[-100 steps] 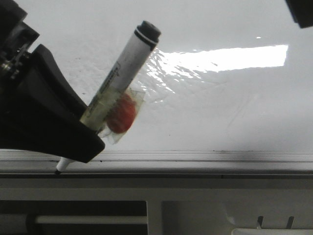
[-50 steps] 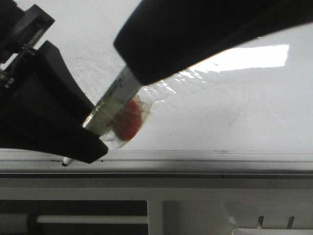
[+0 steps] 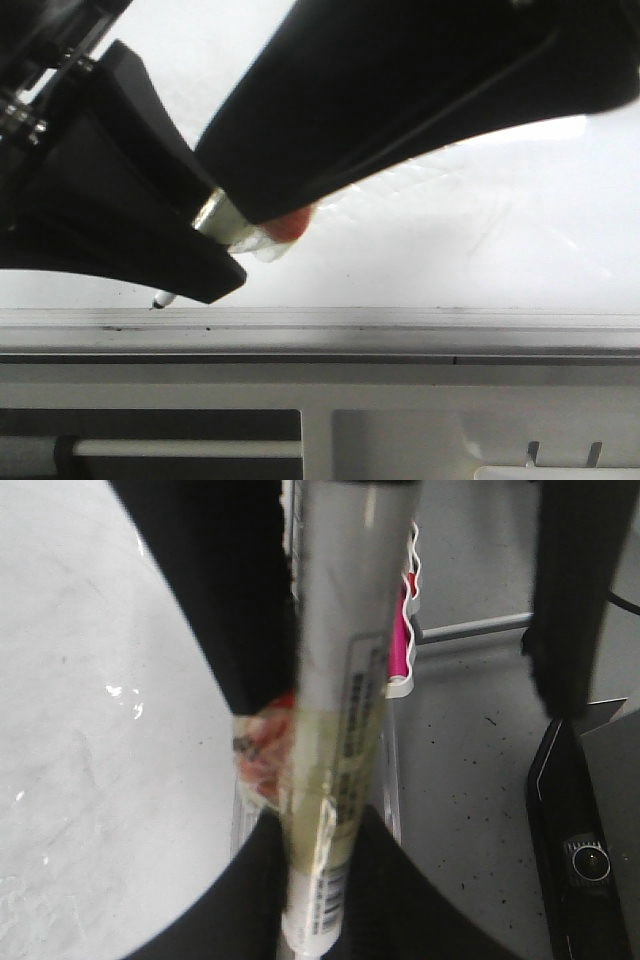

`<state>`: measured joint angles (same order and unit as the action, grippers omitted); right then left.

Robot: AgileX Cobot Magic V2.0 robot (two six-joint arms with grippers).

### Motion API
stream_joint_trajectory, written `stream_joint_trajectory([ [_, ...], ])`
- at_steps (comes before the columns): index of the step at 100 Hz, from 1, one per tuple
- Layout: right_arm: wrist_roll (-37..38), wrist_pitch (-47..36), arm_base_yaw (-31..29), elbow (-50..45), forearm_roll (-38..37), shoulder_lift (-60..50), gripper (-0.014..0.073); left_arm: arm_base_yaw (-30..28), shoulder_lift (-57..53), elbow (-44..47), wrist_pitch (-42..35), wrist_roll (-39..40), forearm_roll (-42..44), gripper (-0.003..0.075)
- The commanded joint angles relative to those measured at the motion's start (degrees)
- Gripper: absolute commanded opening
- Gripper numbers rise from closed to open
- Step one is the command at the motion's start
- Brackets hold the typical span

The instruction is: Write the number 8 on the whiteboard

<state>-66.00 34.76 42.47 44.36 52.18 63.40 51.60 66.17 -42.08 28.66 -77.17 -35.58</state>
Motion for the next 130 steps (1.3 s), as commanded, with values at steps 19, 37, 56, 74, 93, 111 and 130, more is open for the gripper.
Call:
stream_joint_trajectory([
  [19, -0.6, -3.3, 0.0, 2.1, 2.8, -0.7, 0.025, 1.2, -1.0, -2.0, -2.4, -0.5, -3.9, -0.002],
  [37, -0.6, -4.0, 0.0, 2.1, 3.3, -0.7, 0.0052, 1.2, -0.9, -2.0, -2.4, -0.4, -6.1, -0.002],
  [56, -0.6, -3.2, 0.0, 2.1, 3.3, -0.7, -0.0047, 1.2, -0.9, -2.0, -2.4, -0.4, -6.3, -0.002],
  [74, -0.6, -1.8, 0.0, 2.1, 3.3, -0.7, -0.0045, 1.2, -0.9, -2.0, -2.9, -0.3, -6.4, -0.002],
  [93, -0.6, -1.3, 0.0, 1.9, 2.4, -2.3, -0.0045, 1.1, -2.1, -2.0, -5.6, 4.3, -8.4, 0.0185],
  [111, 8.4, -1.4, 0.0, 1.6, -10.1, -7.8, -0.0043, -0.6, -7.0, -1.8, -7.6, 14.8, -8.2, 0.0485],
  [130, 21.5, -1.4, 0.0, -0.5, -25.4, -16.3, -0.0043, -6.4, -17.1, 1.8, -7.9, 18.5, -8.9, 0.0471],
])
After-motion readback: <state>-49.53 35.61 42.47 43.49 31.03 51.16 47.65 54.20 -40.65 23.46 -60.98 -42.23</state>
